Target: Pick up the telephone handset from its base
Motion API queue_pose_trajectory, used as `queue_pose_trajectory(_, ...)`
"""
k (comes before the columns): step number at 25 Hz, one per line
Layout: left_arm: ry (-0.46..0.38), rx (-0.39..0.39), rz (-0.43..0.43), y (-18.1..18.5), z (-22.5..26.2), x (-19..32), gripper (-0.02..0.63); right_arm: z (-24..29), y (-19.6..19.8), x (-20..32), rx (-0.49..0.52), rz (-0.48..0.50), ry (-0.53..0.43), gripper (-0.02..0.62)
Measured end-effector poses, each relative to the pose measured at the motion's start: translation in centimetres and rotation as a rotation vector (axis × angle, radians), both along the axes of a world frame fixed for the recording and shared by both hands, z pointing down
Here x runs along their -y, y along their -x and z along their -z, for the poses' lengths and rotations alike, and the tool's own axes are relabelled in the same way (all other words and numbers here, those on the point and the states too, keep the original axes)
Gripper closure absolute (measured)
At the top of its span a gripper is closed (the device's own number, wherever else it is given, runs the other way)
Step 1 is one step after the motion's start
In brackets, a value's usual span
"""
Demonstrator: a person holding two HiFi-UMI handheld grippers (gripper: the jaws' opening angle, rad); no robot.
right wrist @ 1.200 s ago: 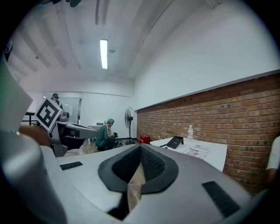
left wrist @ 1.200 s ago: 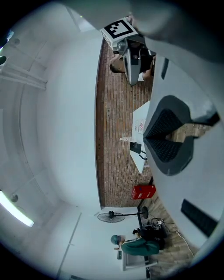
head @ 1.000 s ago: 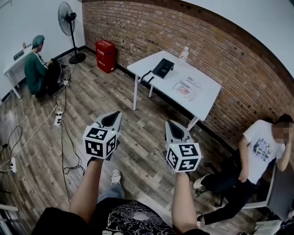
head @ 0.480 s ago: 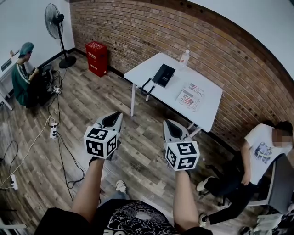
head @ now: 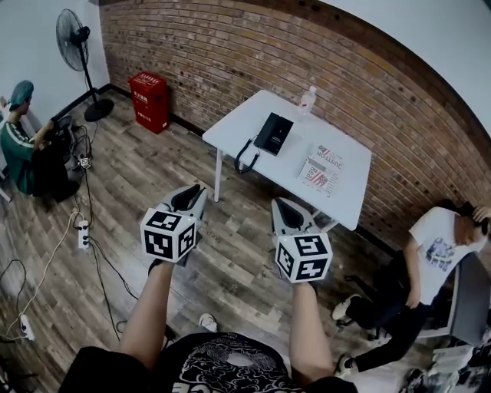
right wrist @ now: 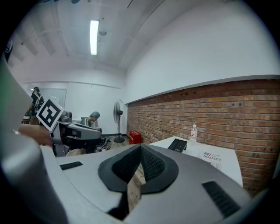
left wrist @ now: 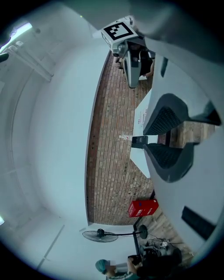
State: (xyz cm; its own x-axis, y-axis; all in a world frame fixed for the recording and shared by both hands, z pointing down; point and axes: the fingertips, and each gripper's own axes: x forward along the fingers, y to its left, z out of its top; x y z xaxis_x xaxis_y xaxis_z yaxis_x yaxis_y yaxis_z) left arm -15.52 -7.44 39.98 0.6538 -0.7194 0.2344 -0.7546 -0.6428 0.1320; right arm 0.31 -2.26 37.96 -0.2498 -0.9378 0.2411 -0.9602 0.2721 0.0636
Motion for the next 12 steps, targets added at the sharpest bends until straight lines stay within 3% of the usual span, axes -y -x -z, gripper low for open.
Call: queue_pose_trajectory(12,0.020,0.013,-0.059,-0.8,-1.2,6.0,0.512,-0.3,-1.2,5.0,0.011,-0.058,-0.005,0.597)
